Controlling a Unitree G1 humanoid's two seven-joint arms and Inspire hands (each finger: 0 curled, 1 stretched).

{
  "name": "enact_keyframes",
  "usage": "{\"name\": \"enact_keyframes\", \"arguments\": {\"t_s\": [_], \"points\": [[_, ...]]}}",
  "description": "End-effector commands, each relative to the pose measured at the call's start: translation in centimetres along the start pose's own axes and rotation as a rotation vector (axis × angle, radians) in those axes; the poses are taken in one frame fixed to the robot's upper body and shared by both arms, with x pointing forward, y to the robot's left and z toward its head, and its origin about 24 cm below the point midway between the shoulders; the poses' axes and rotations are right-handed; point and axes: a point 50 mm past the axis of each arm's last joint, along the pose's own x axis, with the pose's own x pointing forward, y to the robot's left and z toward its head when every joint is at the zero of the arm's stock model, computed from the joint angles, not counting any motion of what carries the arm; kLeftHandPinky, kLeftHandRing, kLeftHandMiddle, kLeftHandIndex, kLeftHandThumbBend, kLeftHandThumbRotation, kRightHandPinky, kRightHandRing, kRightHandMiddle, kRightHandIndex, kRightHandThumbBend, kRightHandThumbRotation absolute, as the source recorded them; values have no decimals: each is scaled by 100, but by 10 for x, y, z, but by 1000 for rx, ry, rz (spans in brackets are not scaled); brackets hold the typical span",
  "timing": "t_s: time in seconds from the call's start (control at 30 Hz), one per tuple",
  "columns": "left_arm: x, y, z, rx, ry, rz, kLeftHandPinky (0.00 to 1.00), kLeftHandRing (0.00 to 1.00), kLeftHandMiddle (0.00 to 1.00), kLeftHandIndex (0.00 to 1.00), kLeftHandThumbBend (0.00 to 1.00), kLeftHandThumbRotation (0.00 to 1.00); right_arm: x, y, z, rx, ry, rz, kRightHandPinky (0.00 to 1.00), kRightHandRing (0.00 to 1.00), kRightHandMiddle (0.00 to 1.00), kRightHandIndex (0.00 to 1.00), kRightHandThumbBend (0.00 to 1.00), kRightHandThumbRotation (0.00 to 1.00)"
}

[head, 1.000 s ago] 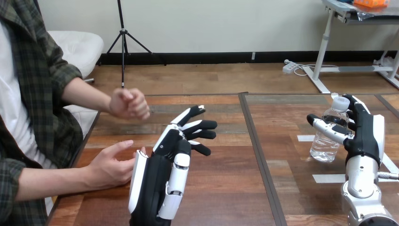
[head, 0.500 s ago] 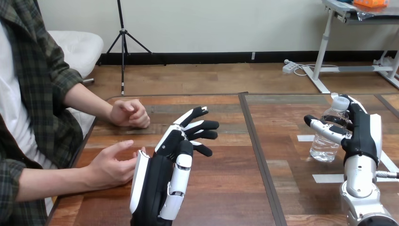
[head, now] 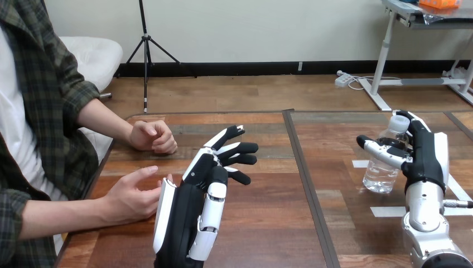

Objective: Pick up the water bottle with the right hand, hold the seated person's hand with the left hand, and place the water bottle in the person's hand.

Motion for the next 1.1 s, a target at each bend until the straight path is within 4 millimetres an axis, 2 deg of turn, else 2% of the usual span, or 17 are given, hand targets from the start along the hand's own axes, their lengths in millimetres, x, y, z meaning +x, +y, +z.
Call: {"name": "enact_keyframes", "arguments": {"t_s": [0.0, 0.23, 0.43, 0.63, 0.93, 1.07], "points": [[12, -4, 9, -22, -76, 24, 52, 67, 71, 82, 16, 100, 17, 1, 38, 11, -97, -7, 70, 81, 87, 85, 72, 0], [12, -4, 9, -12, -82, 25, 52, 66, 71, 82, 14, 100, 18, 2, 37, 27, -70, 2, 65, 77, 86, 85, 72, 0], [12, -4, 9, -11, -83, 25, 52, 66, 71, 82, 13, 100, 18, 2, 37, 40, -60, 7, 57, 68, 82, 83, 72, 0], [11, -5, 9, -15, -79, 27, 52, 66, 71, 82, 13, 100, 18, 2, 35, 16, -63, 9, 62, 71, 81, 81, 72, 0], [11, -5, 10, -18, -77, 27, 52, 66, 71, 82, 14, 100, 16, 4, 33, 27, -53, 18, 59, 67, 78, 77, 72, 0], [11, -5, 10, -22, -77, 32, 52, 67, 71, 82, 15, 100, 15, 5, 31, 10, -56, 24, 66, 71, 77, 76, 72, 0]]}}
